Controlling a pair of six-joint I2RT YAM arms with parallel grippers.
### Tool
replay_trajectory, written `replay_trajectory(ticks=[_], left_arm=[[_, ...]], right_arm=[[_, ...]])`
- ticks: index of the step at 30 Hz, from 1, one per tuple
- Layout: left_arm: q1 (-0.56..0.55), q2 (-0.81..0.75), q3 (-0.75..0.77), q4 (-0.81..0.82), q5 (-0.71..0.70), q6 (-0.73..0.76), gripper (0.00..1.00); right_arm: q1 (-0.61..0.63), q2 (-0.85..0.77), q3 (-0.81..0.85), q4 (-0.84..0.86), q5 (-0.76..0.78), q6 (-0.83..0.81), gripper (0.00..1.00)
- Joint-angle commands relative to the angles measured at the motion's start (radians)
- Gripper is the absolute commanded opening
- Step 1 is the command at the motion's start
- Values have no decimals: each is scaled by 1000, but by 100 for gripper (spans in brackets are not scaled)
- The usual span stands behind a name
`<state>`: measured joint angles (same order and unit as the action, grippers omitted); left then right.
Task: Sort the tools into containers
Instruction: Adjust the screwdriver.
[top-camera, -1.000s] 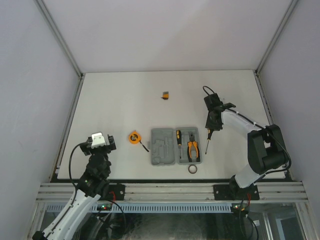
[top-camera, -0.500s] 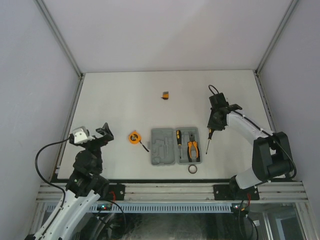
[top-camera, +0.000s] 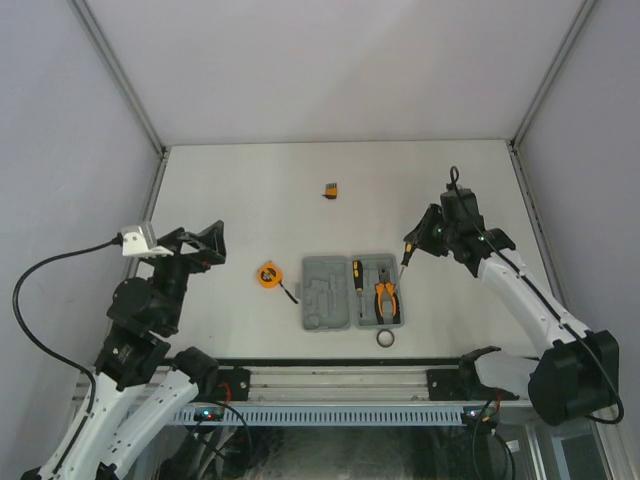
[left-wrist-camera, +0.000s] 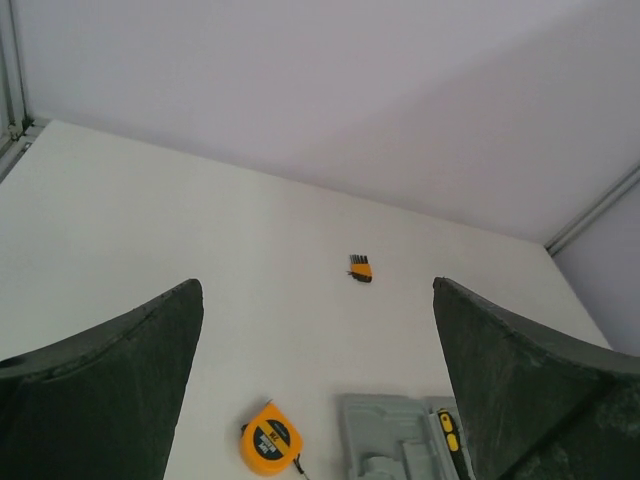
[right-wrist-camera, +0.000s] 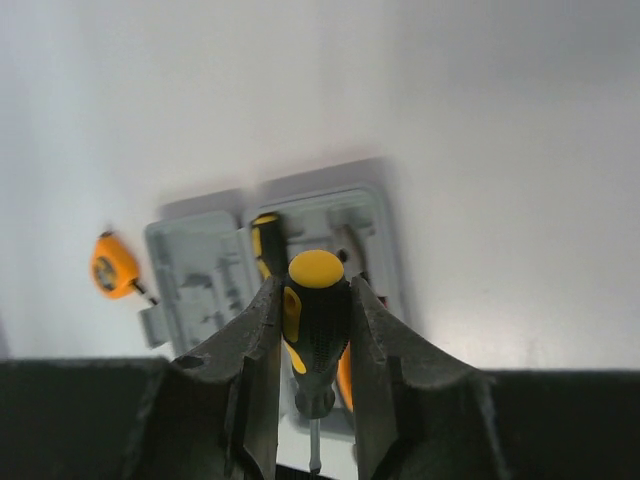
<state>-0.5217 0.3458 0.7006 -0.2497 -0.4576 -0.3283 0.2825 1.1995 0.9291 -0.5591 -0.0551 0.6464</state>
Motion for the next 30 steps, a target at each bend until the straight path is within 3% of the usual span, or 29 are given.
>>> replay_trajectory(ticks=[1,7,12,17,30], left_arm=[[-2,42,35,-83,-40,-157,100],[2,94,4,-69,125,-146,100],[2,144,-55,50,262,-178,100],[-8,262,-51,192,509,-203,100],[-331,469,-16,298,593,-148,96]], right_arm=[[45,-91,-49,179,-93,145,3],[130,-136,-67,232,-53,236,3],[208,-170,-119,308,23,319,2],[271,-176,-144,404,64,357,2],[331,-179,-140,616,7,395,1]])
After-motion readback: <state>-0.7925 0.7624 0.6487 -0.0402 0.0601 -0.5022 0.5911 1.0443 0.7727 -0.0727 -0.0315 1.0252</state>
